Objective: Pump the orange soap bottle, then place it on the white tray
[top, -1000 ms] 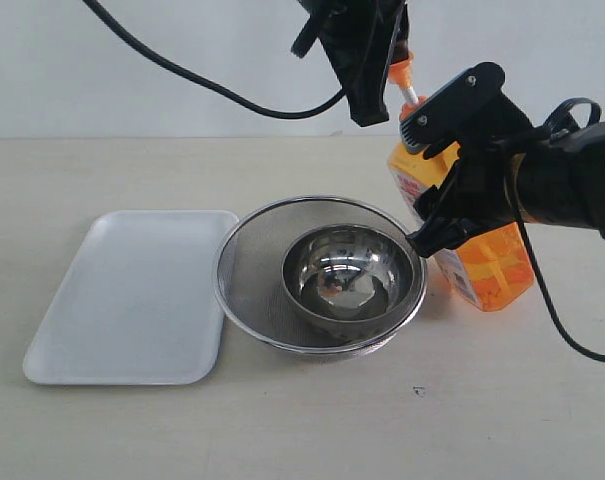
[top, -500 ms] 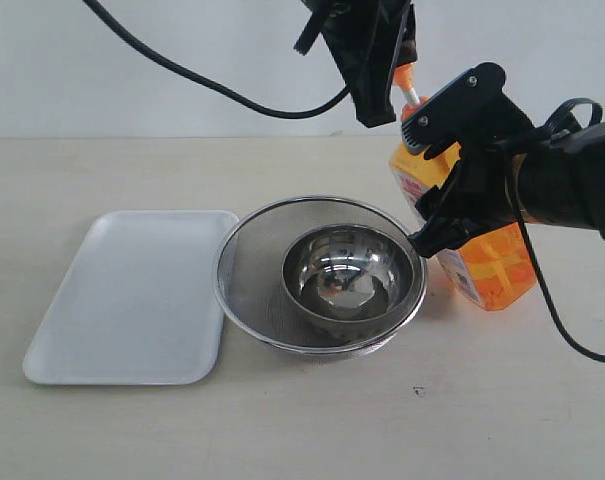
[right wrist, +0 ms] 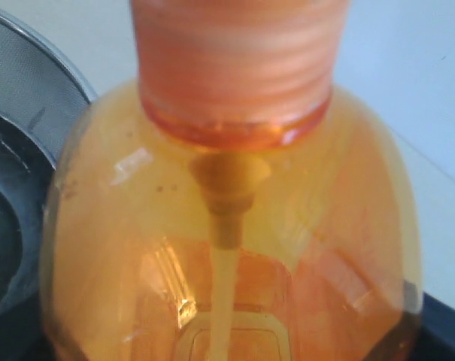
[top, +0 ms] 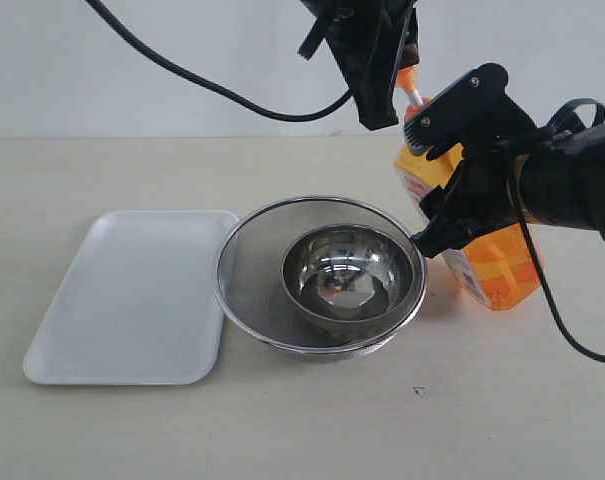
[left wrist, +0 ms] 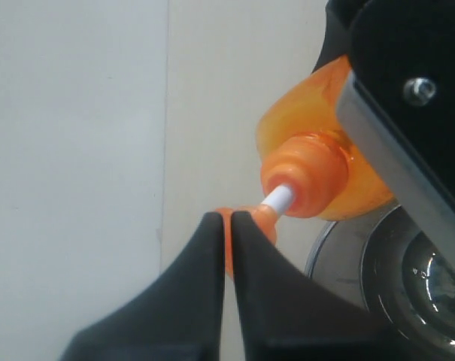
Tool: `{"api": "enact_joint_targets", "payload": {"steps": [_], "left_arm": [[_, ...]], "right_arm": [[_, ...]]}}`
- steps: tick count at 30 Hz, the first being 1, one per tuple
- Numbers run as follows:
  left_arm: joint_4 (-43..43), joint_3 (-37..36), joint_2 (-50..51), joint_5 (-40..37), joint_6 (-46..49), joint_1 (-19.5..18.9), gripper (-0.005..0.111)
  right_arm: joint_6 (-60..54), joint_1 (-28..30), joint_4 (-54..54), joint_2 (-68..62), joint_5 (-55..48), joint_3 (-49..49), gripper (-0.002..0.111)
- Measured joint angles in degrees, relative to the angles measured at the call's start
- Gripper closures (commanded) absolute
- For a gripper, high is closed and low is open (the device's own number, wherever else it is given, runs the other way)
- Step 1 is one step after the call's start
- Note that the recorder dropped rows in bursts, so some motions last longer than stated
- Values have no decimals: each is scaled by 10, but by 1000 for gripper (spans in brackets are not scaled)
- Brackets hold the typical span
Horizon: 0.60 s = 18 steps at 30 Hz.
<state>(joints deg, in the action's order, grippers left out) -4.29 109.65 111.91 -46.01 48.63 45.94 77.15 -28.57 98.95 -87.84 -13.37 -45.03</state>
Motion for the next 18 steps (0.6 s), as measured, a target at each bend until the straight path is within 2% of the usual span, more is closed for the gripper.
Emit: {"api": "enact_joint_targets", "payload": {"steps": [18], "left_arm": [[7,1,3,0,0,0,102]], "right_arm": [[0,1,0,0,-2,0,108]]}}
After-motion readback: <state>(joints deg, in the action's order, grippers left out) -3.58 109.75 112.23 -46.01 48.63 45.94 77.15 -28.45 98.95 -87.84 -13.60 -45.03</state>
